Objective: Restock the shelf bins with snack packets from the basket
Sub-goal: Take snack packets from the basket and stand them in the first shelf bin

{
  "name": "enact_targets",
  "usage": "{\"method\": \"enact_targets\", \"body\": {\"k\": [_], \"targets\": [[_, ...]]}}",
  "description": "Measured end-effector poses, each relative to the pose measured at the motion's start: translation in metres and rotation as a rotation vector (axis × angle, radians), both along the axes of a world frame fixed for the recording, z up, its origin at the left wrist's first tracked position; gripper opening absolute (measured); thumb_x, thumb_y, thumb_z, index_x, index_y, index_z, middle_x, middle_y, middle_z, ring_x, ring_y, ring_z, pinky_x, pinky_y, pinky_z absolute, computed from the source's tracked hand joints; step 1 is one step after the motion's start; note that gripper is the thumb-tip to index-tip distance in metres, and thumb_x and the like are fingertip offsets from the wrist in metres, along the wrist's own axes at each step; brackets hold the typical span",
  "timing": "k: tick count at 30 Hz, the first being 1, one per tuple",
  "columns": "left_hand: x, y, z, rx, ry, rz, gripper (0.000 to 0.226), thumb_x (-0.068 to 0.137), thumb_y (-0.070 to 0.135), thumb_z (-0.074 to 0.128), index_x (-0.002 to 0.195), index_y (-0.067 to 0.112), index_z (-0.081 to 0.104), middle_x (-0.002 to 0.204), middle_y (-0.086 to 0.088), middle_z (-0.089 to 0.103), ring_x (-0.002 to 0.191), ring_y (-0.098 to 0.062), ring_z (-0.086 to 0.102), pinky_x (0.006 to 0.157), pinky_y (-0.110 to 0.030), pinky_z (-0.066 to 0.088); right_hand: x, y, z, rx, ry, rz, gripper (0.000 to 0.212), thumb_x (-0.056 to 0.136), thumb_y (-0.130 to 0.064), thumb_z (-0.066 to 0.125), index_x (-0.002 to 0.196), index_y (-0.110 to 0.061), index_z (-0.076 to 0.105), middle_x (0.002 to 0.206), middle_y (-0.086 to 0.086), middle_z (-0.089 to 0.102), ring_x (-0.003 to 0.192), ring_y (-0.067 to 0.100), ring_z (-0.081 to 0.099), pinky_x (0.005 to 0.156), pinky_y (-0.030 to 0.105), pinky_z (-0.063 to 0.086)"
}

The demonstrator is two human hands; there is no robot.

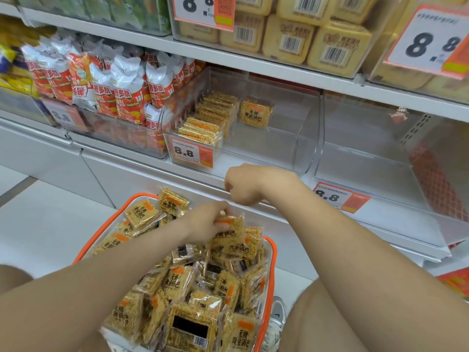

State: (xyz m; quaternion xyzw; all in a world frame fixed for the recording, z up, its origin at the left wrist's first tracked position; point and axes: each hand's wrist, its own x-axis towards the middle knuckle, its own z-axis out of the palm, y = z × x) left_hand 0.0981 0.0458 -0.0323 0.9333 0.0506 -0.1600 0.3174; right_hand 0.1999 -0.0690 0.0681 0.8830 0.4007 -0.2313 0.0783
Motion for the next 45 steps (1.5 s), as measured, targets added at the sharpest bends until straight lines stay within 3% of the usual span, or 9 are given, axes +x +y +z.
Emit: {"method": "enact_targets", "body": {"k": [4,7,13,19,24,32,36,39,45], "targets": [[0.010,0.013,0.037,-0.374,-0.090,0.289,0.022,0.103,0.027,0.068,0.125,0.029,0.066,0.099,-0.001,0.067,0.084,-0.018,0.066,0.074,-0.032,0.054,0.004,-0.012,0.016,0.104,-0.017,-0.036,0.036,0.093,-0.013,0.052,0.125,-0.008,0.069,0.121,0.015,0.070,0.115,0.035,0.064,0.093,0.047,0.057],[0.012,0.019,0.061,-0.587,-0.117,0.410,0.016,0.104,0.018,0.066,0.117,0.024,0.073,0.086,0.003,0.076,0.075,-0.008,0.072,0.062,-0.020,0.052,0.003,-0.018,0.028,0.283,0.014,-0.059,0.041,0.099,-0.019,0.051,0.139,-0.019,0.059,0.125,0.008,0.065,0.126,0.027,0.053,0.086,0.036,0.046],[0.010,0.020,0.080,-0.780,-0.544,0.638,0.022,0.094,0.019,0.079,0.115,0.023,0.074,0.106,-0.003,0.075,0.095,-0.011,0.072,0.076,-0.020,0.056,-0.002,-0.026,0.042,0.724,0.138,-0.063,0.025,0.104,-0.042,0.058,0.122,-0.025,0.052,0.073,0.005,0.070,0.054,0.015,0.073,0.056,0.041,0.062],[0.019,0.021,0.091,-1.057,-0.478,0.842,0.030,0.108,0.034,0.056,0.126,0.011,0.066,0.118,-0.017,0.074,0.103,-0.032,0.071,0.088,-0.050,0.061,0.008,-0.029,0.045,0.978,0.063,-0.133,0.023,0.100,-0.034,0.069,0.108,-0.036,0.048,0.088,0.007,0.071,0.073,0.020,0.072,0.066,0.048,0.061],[0.017,0.017,0.099,-1.148,-0.519,0.787,0.037,0.115,0.025,0.038,0.118,0.008,0.071,0.114,-0.016,0.077,0.109,-0.030,0.074,0.101,-0.049,0.058,0.008,-0.031,0.047,0.990,0.219,-0.231,0.024,0.100,-0.025,0.069,0.111,-0.022,0.047,0.101,0.005,0.063,0.072,0.026,0.076,0.067,0.052,0.063],[0.023,0.023,0.101,-0.961,-0.553,0.687,0.039,0.115,0.027,0.039,0.113,0.017,0.076,0.111,-0.011,0.078,0.112,-0.029,0.073,0.107,-0.054,0.053,0.016,-0.027,0.044,1.026,0.324,-0.234,0.032,0.097,-0.028,0.075,0.127,-0.021,0.069,0.113,-0.003,0.074,0.074,0.026,0.077,0.063,0.043,0.065],[0.037,0.031,0.106,-0.493,-0.682,0.614,0.033,0.112,0.025,0.042,0.114,0.029,0.074,0.111,0.004,0.077,0.108,-0.017,0.071,0.102,-0.048,0.056,0.043,-0.018,0.036,1.193,0.245,-0.420,0.024,0.090,-0.026,0.080,0.114,-0.020,0.078,0.106,-0.006,0.077,0.096,0.012,0.074,0.090,0.046,0.062],[0.046,0.037,0.105,0.006,-0.726,0.470,0.031,0.107,0.017,0.048,0.133,0.015,0.066,0.132,0.000,0.065,0.122,-0.017,0.060,0.112,-0.034,0.044,0.072,-0.008,0.028,1.337,0.160,-0.650,0.033,0.082,-0.032,0.078,0.113,-0.022,0.076,0.105,-0.005,0.076,0.102,0.016,0.072,0.096,0.044,0.059],[0.063,0.046,0.091,0.447,-0.585,0.118,0.049,0.103,0.042,0.032,0.118,0.012,0.067,0.116,-0.003,0.062,0.108,-0.026,0.059,0.094,-0.048,0.050,0.115,0.006,0.004,1.027,-0.108,-0.796,0.037,0.089,-0.007,0.060,0.123,-0.022,0.068,0.120,0.003,0.070,0.114,0.032,0.065,0.096,0.035,0.056]]}}
